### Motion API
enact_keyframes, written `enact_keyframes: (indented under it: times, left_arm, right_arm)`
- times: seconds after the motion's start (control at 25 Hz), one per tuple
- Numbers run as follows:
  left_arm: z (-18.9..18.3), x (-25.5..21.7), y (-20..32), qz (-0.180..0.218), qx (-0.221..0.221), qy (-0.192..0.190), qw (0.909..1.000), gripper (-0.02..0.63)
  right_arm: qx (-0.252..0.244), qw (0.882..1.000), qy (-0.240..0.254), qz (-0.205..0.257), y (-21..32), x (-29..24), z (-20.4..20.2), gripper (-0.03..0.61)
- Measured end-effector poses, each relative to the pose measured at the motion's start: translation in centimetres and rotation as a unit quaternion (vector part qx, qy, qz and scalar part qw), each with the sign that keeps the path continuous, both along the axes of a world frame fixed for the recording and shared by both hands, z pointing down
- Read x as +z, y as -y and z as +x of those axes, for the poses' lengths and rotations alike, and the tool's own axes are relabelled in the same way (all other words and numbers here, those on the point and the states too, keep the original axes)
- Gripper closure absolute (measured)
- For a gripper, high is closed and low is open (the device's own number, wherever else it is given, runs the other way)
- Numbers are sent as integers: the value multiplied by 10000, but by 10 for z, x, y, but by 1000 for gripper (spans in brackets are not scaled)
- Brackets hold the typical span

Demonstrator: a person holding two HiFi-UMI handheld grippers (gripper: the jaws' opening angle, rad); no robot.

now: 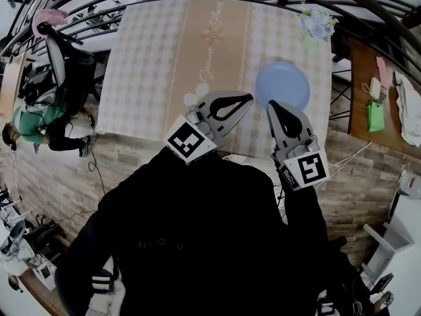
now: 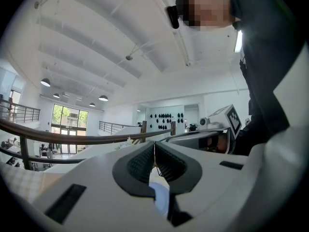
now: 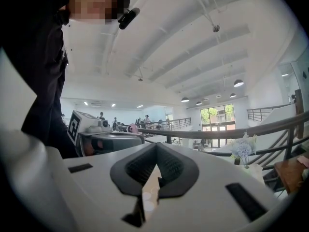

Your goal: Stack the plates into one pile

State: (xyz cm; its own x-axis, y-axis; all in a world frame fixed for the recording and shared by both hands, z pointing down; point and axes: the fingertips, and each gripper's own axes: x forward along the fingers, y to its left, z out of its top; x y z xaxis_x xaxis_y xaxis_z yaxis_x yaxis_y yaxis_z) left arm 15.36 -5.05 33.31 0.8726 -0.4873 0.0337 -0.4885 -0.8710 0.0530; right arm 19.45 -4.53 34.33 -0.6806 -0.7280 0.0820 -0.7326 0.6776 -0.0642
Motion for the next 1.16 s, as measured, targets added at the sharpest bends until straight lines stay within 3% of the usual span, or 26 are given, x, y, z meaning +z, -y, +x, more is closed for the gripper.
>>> enact_keyframes:
  times: [1.16]
  left_arm:
    - [-1, 5, -1, -2, 67, 8, 10000, 592]
  right_arm:
    - [-116, 9999, -20, 23, 1, -3, -7, 574]
